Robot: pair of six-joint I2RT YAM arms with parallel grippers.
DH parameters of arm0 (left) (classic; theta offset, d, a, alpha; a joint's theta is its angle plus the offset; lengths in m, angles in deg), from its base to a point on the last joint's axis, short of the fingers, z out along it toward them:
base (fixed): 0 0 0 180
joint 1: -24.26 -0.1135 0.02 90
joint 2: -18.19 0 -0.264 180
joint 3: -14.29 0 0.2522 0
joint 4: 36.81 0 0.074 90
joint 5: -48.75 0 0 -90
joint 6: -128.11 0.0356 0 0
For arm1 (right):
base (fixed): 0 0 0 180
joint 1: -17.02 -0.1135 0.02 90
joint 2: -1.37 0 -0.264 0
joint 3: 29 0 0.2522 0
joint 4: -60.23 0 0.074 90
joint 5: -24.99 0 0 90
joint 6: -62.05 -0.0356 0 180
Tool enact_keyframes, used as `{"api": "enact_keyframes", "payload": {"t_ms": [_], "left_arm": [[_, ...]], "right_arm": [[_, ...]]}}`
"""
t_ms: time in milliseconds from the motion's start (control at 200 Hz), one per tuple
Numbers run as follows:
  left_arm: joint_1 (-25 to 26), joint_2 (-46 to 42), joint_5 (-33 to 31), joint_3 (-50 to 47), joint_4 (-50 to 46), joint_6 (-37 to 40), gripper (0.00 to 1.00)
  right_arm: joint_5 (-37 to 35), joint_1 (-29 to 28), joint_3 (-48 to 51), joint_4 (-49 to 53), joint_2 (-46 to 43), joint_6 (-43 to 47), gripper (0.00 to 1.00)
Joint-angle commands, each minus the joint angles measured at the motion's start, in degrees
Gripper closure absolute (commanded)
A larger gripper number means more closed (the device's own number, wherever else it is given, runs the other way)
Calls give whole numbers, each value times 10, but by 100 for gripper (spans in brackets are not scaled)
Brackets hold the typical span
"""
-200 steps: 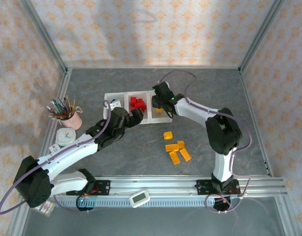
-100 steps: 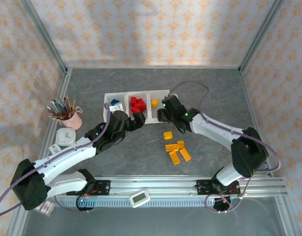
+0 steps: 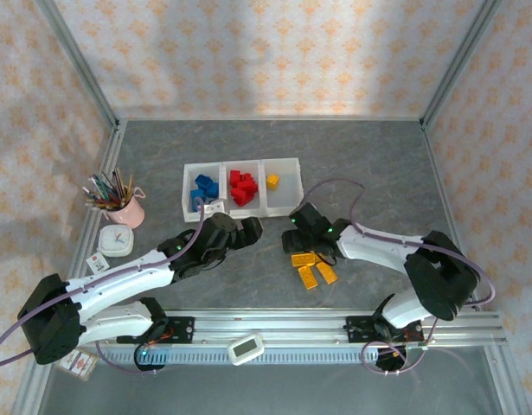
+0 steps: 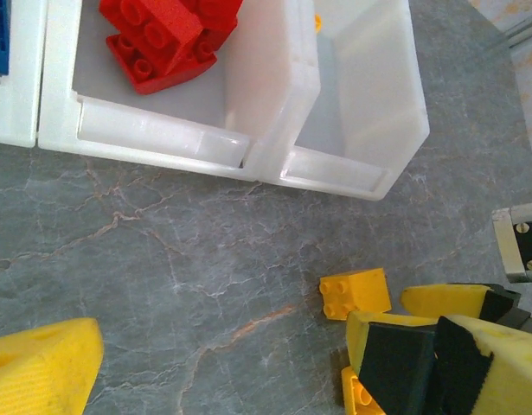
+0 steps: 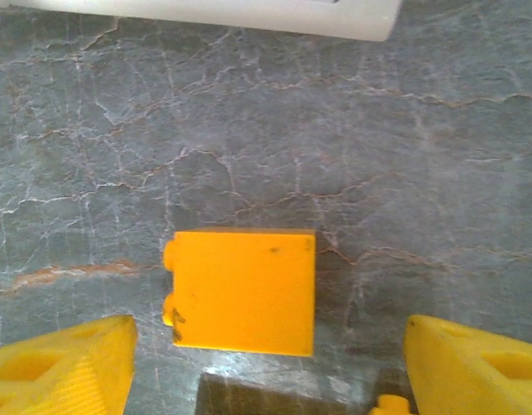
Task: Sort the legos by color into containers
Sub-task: Pick up the lego from the center of the table, then place the lego in the container.
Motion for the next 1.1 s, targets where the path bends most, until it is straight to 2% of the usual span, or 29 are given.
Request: {"api": "enact_keyframes", "payload": {"t_ms": [0, 325, 500, 616, 761, 956, 1096], "left_arm": [[3, -9, -21, -13, 7, -16, 1], [3, -12, -27, -22, 2, -18, 1], [2, -17, -30, -19, -1, -15, 1], [2, -25, -42, -9, -11, -5, 1], [-10, -44, -60, 5, -24, 15, 1], [-60, -48, -37, 18, -15, 38, 1], [-81, -42, -31, 27, -10, 53, 1]], "right_arm": [[-5, -8, -13, -27, 20, -5, 21], [-28, -8, -34, -29, 58, 10, 47], [-32, -7, -54, -10, 41, 22, 63], [-40, -8, -87, 11, 21, 30, 67], [-71, -7, -140, 20, 21, 43, 65], [-93, 18, -242, 26, 120, 60, 66], [-99, 35, -287, -7, 170, 76, 65]]}}
